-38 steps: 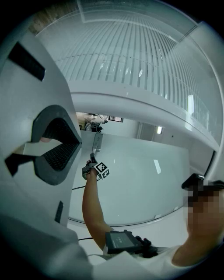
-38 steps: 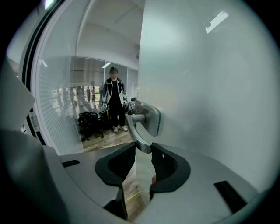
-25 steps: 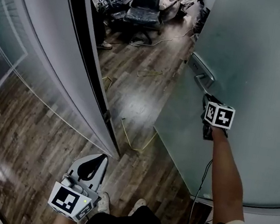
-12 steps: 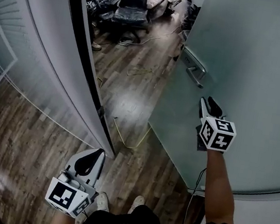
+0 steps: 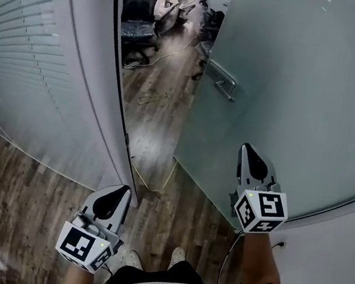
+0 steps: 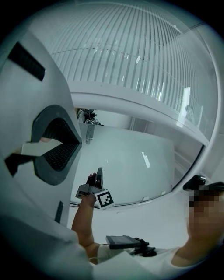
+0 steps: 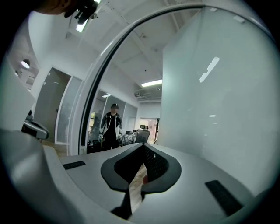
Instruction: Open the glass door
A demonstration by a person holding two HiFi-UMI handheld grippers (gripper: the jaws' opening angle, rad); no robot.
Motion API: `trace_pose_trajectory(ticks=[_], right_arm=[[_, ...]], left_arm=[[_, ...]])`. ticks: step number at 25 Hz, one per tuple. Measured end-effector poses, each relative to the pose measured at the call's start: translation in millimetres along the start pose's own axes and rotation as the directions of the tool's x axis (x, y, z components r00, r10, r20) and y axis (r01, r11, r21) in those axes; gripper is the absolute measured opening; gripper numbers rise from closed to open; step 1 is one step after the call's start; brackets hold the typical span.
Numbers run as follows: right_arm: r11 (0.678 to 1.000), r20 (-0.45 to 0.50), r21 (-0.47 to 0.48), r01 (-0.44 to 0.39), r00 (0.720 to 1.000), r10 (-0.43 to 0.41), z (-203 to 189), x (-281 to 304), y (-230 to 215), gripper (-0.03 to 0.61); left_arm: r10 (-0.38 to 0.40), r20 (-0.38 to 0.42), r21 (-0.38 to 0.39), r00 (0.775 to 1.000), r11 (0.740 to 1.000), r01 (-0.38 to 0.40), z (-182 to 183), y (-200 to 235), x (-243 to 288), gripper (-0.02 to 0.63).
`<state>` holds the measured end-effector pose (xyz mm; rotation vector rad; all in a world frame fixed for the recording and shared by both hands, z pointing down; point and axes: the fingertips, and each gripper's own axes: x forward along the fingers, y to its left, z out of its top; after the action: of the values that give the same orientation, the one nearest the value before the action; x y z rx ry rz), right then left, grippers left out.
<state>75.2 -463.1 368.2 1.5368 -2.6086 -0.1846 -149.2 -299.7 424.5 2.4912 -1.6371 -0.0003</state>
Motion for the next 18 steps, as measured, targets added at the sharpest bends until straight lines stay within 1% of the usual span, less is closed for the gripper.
trace_pose_trajectory(ticks=[2,3,6,9,11,13,16,18], right_arm=[[0.999,0.036,-0.027,0.041,0.999,-0.040,-1,-32,15,0.003],[0.998,0.044,-0.025,0.060,0.997,-0.059,-4,-48,22,0.003],[0.996,0.049,0.021,0.083,0.995,-0.084,-5,-91,44,0.003],[0.998,0.052,0.024,0.050,0.997,-0.051,-1,-114,69,0.002],[1.000,0.051,0.010,0.019,0.999,-0.020,-4,-120,81,0.002],[1.000,0.056,0.023,-0.001,0.998,-0.001,-6,-123,88,0.002],[0.999,0.070,0.051,-0.016,0.997,0.013,14,-132,95,0.002],[0.999,0.070,0.037,-0.032,0.997,0.030,31,-151,95,0.002]], left_arm=[[-0.034,0.010,0.010,0.999,0.999,0.034,-2,-2,-10,0.000],[-0.050,0.012,0.012,0.999,0.999,0.050,-2,-3,-16,0.000],[-0.085,0.009,0.013,0.996,0.996,0.085,4,-7,-32,0.000],[-0.101,0.013,0.011,0.995,0.995,0.101,11,-9,-39,0.000],[-0.108,0.018,0.012,0.994,0.994,0.108,11,-11,-38,0.000],[-0.115,0.020,0.015,0.993,0.993,0.115,10,-14,-35,0.000],[-0.118,0.025,0.017,0.993,0.993,0.118,27,-20,-40,0.000],[-0.112,0.030,0.016,0.993,0.994,0.112,43,-36,-50,0.000]])
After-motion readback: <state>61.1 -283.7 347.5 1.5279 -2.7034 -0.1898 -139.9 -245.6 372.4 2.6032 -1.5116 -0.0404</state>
